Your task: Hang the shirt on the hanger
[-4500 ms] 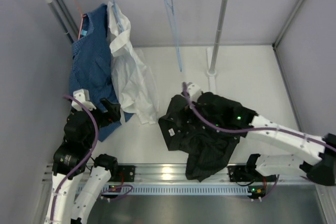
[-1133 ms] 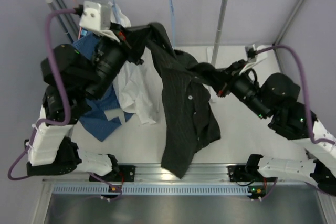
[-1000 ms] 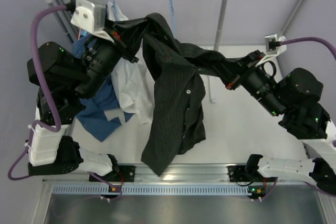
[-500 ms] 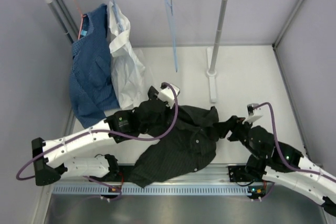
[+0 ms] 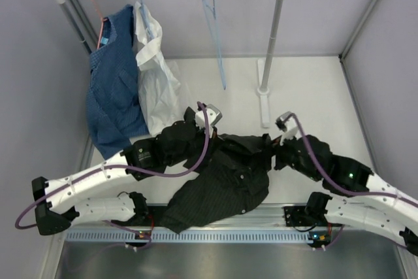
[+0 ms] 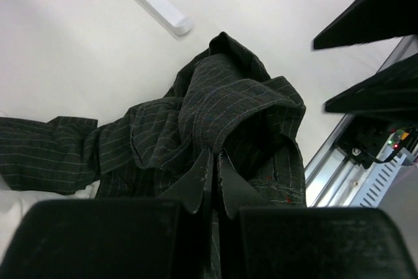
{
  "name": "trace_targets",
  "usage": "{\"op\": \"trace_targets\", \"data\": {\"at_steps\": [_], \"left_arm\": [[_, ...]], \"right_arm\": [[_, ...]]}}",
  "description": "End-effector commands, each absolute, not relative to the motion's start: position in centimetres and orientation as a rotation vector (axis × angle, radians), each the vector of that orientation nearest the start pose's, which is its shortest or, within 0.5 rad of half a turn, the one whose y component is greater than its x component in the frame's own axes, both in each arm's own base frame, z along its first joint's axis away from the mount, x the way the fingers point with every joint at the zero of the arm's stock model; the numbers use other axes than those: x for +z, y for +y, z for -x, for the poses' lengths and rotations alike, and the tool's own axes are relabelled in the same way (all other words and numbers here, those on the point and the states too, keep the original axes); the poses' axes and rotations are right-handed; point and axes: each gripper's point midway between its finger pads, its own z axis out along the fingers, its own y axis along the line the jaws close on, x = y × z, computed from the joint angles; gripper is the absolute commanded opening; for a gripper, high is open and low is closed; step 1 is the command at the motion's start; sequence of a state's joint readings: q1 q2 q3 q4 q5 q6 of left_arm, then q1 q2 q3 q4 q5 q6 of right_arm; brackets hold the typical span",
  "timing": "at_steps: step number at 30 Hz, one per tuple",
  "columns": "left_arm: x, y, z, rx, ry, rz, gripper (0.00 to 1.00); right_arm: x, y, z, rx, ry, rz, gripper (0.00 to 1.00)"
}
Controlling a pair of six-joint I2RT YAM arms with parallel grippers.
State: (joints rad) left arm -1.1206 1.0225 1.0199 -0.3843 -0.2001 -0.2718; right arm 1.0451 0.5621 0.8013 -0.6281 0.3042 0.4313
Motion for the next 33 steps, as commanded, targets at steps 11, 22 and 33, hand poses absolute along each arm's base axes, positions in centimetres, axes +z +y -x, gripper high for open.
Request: {"op": "trace_targets", "data": {"at_steps": [11, 22, 33], "left_arm": [[29.6, -29.5, -16.8, -0.798, 1.847, -0.605, 0.00], [29.6, -29.0, -16.8, -0.783, 1.830, -0.619, 0.24], [28.6, -29.6, -16.8, -0.601, 1.863, -0.590, 0.98]], "right_arm": [[22.7, 24.5, -17.5, 0.600, 1.866, 0.713, 0.60], [25.4, 22.3, -21.5, 0.358, 1.797, 0.543, 0.00], [25.7, 23.6, -20.9, 0.322, 2.003, 0.607, 0.00]]}}
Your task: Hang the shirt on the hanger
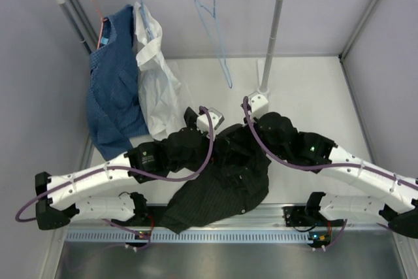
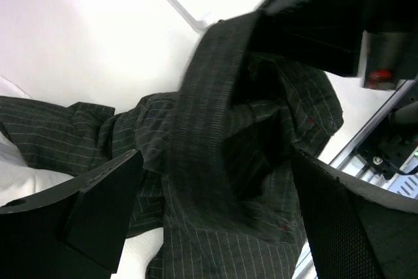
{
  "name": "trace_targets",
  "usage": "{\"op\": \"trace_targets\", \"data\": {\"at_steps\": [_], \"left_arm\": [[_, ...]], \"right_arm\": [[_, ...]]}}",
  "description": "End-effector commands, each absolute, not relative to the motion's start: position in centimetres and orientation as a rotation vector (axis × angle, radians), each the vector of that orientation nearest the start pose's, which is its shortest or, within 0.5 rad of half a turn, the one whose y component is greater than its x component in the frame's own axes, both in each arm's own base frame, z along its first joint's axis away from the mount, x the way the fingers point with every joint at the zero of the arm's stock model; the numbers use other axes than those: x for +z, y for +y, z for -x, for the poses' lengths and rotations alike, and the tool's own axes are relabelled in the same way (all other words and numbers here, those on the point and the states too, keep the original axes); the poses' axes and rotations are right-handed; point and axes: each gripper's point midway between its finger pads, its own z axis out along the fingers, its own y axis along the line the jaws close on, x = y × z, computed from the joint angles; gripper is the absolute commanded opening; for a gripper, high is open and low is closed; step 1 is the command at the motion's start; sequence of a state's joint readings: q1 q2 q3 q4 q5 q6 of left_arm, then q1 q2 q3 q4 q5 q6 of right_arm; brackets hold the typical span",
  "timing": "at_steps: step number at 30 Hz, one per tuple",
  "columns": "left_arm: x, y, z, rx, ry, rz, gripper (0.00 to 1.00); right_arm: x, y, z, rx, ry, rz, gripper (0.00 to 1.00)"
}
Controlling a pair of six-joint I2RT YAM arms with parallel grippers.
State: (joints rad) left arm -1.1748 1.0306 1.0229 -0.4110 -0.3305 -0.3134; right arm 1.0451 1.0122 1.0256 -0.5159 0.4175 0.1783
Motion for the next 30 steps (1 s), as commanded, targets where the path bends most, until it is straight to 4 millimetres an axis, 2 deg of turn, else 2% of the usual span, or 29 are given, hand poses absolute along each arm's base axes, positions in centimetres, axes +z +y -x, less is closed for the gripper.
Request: {"op": "trace_targets", "data": {"at_steps": [1, 3, 4, 9, 13, 17, 20, 23, 30], "left_arm": [[28.7, -28.7, -17.6, -0.511, 1.856, -0.537, 0.98], [28.5, -28.7, -17.1, -0.444, 1.865, -0.507, 0.98], [28.1, -27.6, -17.5, -0.354, 1.872, -0.472, 0.97], [26.7, -27.0, -17.5, -0.270, 1.928, -0.379, 0.80], [25.4, -26.8, -17.8, -0.194, 1.980, -0.300, 0.73], [24.8, -27.7, -17.6, -0.222, 2.010, -0.269, 0.63], [24.4, -28.4, -17.5, -0.231, 2.027, -0.265, 0.51], [23.6, -28.0, -17.7, -0.162, 2.049, -0.246, 0.40], [21.9, -27.3, -18.0, -0.098, 2.066, -0.212, 0.41]], "right_arm": [[25.2, 23.5, -21.0, 0.291, 2.030, 0.615, 0.00], [25.7, 23.3, -21.3, 0.277, 2.040, 0.578, 0.00], [25.5, 23.1, -21.5, 0.245, 2.051, 0.573, 0.00], [25.9, 22.9, -22.0, 0.209, 2.058, 0.540, 0.00], [25.6, 22.7, -22.5, 0.165, 2.063, 0.521, 0.00], [25.5, 22.6, -22.8, 0.142, 2.065, 0.502, 0.00], [25.4, 22.5, -23.0, 0.123, 2.065, 0.496, 0.00], [25.3, 22.1, -23.5, 0.085, 2.060, 0.467, 0.00], [25.3, 22.2, -23.3, 0.106, 2.064, 0.456, 0.00]]}}
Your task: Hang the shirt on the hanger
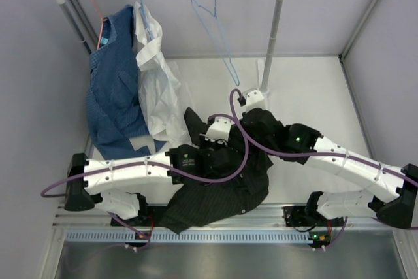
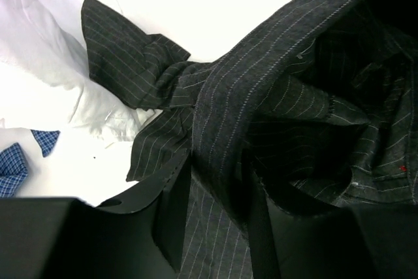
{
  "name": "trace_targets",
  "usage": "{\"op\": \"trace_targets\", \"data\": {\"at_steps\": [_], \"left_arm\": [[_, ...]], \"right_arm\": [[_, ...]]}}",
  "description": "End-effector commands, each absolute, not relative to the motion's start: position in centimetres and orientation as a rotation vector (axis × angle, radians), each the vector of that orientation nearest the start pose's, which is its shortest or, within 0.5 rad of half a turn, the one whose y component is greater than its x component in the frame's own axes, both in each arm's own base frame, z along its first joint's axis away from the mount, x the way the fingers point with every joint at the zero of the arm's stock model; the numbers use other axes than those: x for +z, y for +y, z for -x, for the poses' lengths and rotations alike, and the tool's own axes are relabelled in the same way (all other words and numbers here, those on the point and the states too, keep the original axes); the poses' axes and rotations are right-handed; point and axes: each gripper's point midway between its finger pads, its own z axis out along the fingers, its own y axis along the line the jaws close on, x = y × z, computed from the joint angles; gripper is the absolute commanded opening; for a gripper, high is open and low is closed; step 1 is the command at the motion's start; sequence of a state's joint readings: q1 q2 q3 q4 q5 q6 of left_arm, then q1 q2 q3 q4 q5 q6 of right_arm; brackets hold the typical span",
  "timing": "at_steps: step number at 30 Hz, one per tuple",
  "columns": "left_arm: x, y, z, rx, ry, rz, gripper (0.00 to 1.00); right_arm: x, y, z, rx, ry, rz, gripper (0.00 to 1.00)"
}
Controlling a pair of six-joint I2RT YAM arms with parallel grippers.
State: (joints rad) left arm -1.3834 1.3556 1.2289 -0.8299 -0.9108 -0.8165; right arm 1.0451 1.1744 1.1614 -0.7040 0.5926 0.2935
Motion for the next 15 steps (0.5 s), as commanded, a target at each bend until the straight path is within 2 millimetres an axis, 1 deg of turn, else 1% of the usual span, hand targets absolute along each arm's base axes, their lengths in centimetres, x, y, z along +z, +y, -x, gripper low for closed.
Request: {"op": "trace_targets", "data": {"at_steps": [1, 3, 5, 7, 8, 11, 12, 13, 15], "left_arm": [[21.7, -27.2, -18.2, -0.089, 2.068, -0.210, 0.42], [21.6, -27.1, -18.5, -0.074, 2.071, -0.210, 0.49], [21.2, -27.2, -18.8, -0.056, 2.079, -0.215, 0.53], [21.4, -27.5, -19.0, -0.054, 2.077, -0.218, 0.52], [21.4, -27.6, -19.0, -0.052, 2.076, -0.220, 0.46], [21.4, -27.9, -19.4, -0.044, 2.079, -0.222, 0.36], [21.4, -27.8, -19.5, -0.044, 2.081, -0.217, 0.30], [21.4, -27.7, -19.7, -0.041, 2.083, -0.210, 0.28], [21.3, -27.6, -19.8, -0.052, 2.086, -0.207, 0.26]], "right_arm": [[25.4, 22.3, -23.2, 0.115, 2.064, 0.455, 0.00], [25.6, 22.3, -23.0, 0.135, 2.063, 0.457, 0.00], [26.0, 22.4, -22.9, 0.152, 2.058, 0.455, 0.00], [25.9, 22.4, -22.9, 0.153, 2.060, 0.455, 0.00], [25.8, 22.5, -23.0, 0.145, 2.063, 0.458, 0.00], [25.5, 22.5, -23.1, 0.136, 2.068, 0.462, 0.00], [25.4, 22.6, -23.1, 0.136, 2.070, 0.461, 0.00], [25.3, 22.5, -23.0, 0.137, 2.072, 0.461, 0.00], [25.1, 22.6, -23.0, 0.135, 2.075, 0.461, 0.00]]}}
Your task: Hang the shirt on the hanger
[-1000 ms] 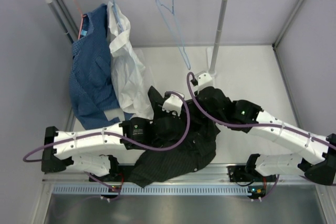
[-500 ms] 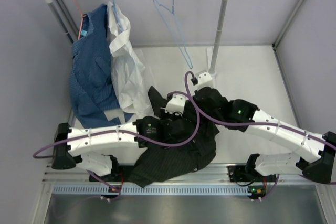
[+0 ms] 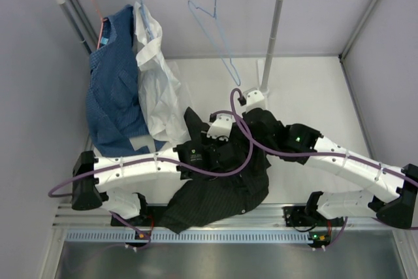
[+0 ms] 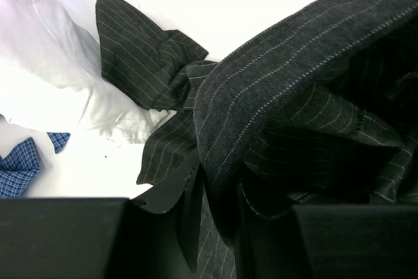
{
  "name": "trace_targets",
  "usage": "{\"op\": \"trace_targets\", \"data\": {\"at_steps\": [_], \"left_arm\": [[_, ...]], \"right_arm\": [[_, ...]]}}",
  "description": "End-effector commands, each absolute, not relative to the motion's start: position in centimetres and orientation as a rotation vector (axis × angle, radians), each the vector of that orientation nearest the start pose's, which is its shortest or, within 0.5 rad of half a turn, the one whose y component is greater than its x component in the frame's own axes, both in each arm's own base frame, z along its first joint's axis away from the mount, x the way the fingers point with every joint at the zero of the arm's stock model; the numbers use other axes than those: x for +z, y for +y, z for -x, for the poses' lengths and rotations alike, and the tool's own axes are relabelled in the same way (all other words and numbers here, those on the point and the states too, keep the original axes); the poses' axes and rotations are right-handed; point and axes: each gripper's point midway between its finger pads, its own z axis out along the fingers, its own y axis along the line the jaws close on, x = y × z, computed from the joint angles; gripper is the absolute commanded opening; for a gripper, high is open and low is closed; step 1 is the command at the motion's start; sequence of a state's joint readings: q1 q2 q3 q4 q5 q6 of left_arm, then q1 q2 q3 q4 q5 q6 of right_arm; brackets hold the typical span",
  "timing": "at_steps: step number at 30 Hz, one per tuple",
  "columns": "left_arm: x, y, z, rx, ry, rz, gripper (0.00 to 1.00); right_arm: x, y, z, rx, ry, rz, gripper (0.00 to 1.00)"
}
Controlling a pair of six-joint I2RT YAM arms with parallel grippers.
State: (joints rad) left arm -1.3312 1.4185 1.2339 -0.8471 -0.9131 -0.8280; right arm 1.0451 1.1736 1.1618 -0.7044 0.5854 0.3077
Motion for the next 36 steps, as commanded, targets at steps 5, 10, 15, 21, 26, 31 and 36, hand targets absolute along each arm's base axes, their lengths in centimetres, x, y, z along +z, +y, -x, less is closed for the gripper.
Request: {"op": "trace_targets", "data": {"at_steps": [5, 10, 15, 21, 26, 31, 36], "left_arm": [[20.9, -27.6, -20.0, -0.120, 2.101, -0.203, 0.14], [21.6, -27.9, -20.3, -0.369, 2.091, -0.257, 0.00], [21.7, -29.3, -19.0, -0.521, 2.114, -0.414, 0.00], [21.4, -28.8, -18.0, -0.566, 2.136, -0.454, 0.00], [21.9, -28.0, -17.3, -0.594, 2.157, -0.502, 0.00], [22.3, -26.6, -16.6, -0.623, 2.141, -0.474, 0.00], [21.4, -25.2, -16.7, -0.598, 2.131, -0.430, 0.00]], "right_arm": [[25.2, 23.0, -22.7, 0.180, 2.069, 0.474, 0.00], [25.8, 23.6, -22.0, 0.292, 2.034, 0.518, 0.02], [27.0, 23.1, -21.6, 0.335, 1.992, 0.528, 0.40], [32.1, 21.3, -21.4, 0.454, 1.882, 0.495, 0.64], [36.9, 20.1, -24.2, 0.484, 1.808, 0.493, 0.80], [39.2, 21.7, -28.3, 0.492, 1.797, 0.565, 0.99], [41.4, 24.1, -33.2, 0.460, 1.781, 0.567, 1.00]]}}
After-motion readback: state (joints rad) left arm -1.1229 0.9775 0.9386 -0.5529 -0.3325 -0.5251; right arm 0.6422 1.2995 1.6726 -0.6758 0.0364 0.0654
